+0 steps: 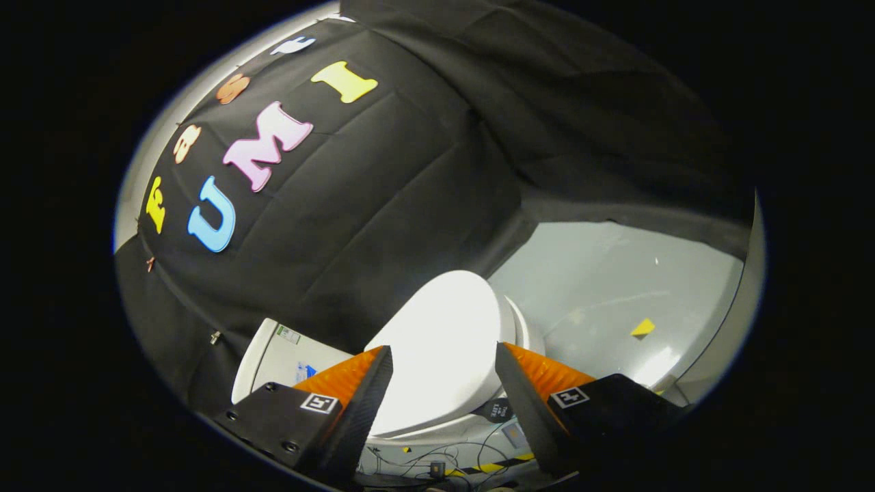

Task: Open the toilet lid.

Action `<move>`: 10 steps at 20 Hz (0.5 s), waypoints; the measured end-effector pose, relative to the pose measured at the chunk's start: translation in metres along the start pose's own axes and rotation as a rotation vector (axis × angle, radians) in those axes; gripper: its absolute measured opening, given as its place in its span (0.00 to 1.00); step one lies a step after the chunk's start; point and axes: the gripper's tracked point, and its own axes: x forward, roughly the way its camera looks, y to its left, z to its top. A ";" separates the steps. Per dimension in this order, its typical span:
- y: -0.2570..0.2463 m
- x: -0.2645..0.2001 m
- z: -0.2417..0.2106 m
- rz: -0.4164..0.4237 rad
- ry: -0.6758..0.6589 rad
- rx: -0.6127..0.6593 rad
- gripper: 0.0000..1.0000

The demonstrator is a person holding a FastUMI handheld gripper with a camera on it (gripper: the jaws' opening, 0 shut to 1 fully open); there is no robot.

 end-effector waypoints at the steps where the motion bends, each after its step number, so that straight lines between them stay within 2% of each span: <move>1: -0.010 0.005 -0.006 -0.007 0.019 0.032 0.97; 7: -0.047 0.032 -0.053 0.007 0.099 0.177 0.96; 10: -0.064 0.038 -0.068 0.002 0.120 0.256 0.92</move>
